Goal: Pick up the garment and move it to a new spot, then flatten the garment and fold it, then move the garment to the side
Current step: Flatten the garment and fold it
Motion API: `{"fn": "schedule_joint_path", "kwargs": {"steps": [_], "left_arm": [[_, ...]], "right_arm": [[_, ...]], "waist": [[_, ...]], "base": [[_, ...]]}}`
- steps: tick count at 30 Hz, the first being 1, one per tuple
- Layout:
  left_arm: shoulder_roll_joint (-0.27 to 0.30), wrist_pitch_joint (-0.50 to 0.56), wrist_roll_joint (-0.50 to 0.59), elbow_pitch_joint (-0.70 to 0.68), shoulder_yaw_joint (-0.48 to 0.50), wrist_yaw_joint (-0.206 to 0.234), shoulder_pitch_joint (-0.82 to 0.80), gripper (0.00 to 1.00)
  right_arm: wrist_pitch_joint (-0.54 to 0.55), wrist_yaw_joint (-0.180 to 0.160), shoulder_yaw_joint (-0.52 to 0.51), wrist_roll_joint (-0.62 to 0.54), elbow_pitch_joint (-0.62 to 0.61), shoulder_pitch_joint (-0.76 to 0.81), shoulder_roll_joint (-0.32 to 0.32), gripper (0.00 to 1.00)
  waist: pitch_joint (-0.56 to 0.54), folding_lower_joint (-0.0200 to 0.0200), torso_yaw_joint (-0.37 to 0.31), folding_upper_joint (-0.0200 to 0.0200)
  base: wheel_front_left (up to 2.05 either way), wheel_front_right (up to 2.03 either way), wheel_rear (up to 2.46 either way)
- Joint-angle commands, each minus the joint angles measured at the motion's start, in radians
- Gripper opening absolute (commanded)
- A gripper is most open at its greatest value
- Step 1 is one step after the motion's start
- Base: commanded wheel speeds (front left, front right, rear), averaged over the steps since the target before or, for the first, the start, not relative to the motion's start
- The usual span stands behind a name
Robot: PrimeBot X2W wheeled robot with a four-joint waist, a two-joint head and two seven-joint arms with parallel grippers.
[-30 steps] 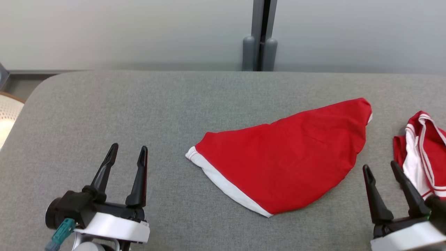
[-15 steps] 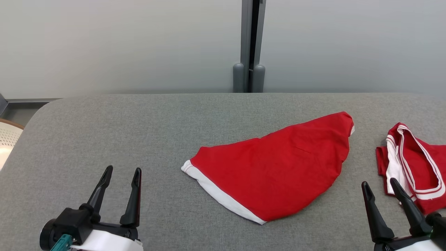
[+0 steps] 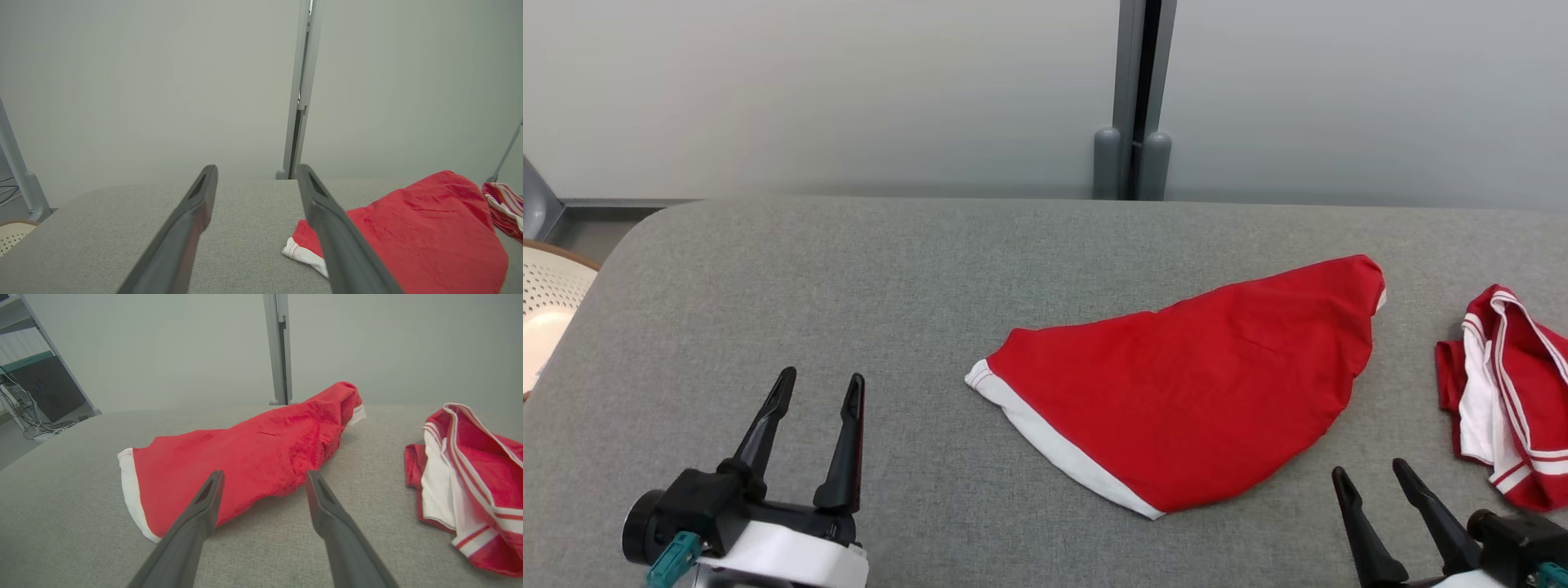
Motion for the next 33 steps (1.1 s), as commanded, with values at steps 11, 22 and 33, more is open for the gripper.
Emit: {"fn": "schedule_joint_path", "kwargs": {"steps": [11,22,33], "left_arm": [[-0.026,-0.019,0.018,-0.006,-0.013,-0.002,-0.109,1.0],[-0.036,-0.03,0.019,0.001,0.003,-0.005,-0.119,1.0],[-0.045,-0.031,0.028,-0.015,0.007,-0.006,-0.115,1.0]], "right_arm": [[-0.053,0.0,0.13,0.122,0.304,-0.205,0.0,1.0],[-0.15,0.0,0.142,0.162,0.277,-0.22,-0.058,0.0],[-0.018,0.0,-0.017,0.056,0.041,-0.187,-0.107,0.0]], "waist": [[0.154,0.0,0.085,-0.0001],[0.154,0.0,0.075,-0.0001],[0.155,0.0,0.072,-0.0001]], "base": [[0.0,0.0,0.0],[0.0,0.0,0.0],[0.0,0.0,0.0]]}}
